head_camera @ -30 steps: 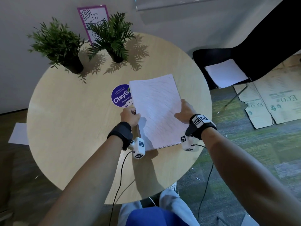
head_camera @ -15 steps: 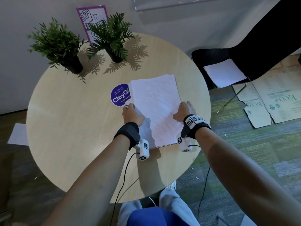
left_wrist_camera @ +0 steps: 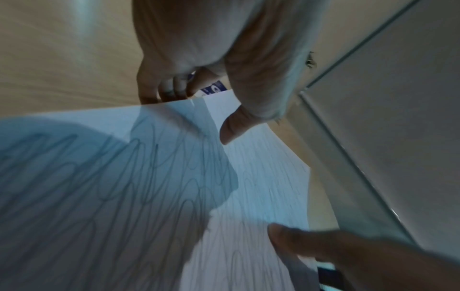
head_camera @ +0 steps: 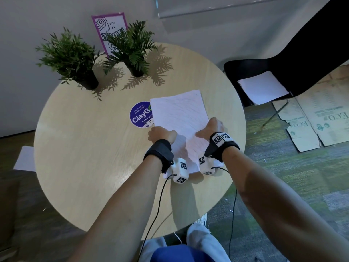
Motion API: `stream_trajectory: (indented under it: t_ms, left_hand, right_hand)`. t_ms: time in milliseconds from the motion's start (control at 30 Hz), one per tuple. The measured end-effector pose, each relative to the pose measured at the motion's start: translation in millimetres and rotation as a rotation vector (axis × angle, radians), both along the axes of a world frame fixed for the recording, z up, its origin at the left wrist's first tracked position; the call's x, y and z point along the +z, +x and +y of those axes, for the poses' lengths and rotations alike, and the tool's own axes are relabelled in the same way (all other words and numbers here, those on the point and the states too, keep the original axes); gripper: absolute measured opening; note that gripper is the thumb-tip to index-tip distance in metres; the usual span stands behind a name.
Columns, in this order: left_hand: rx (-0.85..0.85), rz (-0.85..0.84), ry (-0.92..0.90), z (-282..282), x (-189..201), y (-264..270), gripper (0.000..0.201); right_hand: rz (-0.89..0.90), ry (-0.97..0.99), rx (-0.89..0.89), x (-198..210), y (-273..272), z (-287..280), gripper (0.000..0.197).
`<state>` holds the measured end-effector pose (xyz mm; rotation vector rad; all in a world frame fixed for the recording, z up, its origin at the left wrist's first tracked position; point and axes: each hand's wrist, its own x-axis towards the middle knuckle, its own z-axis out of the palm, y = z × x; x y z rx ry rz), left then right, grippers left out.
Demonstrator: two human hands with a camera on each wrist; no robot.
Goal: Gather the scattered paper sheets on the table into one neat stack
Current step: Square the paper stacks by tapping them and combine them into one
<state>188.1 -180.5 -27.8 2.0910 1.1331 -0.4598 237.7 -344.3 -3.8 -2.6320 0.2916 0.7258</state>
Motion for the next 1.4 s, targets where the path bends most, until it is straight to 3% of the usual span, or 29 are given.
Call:
stream_trajectory:
  t_ms: [67,233,400,533,667,1000,1167,1267,1400]
  left_hand:
    - [0.073,-0.011,-0.039,5,0,1,0.045]
    - [0.184,-0.028,-0.092,12,-5,3,0.066]
    - [0.143,0.026,-0.098,6,-2,5,0.046]
    - [0.142,0.073,-0.029,-1,5,4,0.057]
    - [0.184,0.052,-0.077,-8,10,3,0.068]
    - [0.246,-0.039,-0.123,-7,13,-1,0.069]
    - [0.271,-0.053,-0.148,-7,16,0,0.063]
    - [0.270,-0.060,-0.152,-5,17,0,0.066]
    - [0.288,-0.091,-0.159,-7,16,-2,0.067]
  right_hand:
    - [0.030,0.034,-0.056,3,2,-1,0.043]
    - [0.090,0.083,-0.135,4,5,-3,0.039]
    - [0.131,0.081,-0.163,-2,7,-3,0.047]
    - [0.082,-0.066,-0.111,-14,6,9,0.042]
    - [0.052,-0.127,-0.095,-25,5,20,0.048]
    - [0.039,-0.090,-0.136,-29,5,15,0.056]
    - [0.015,-0.138,-0.141,-29,4,13,0.046]
    - [0.028,-0.086,-0.150,-35,4,14,0.056]
    - [0.021,-0.050,-0.164,-36,3,12,0.052]
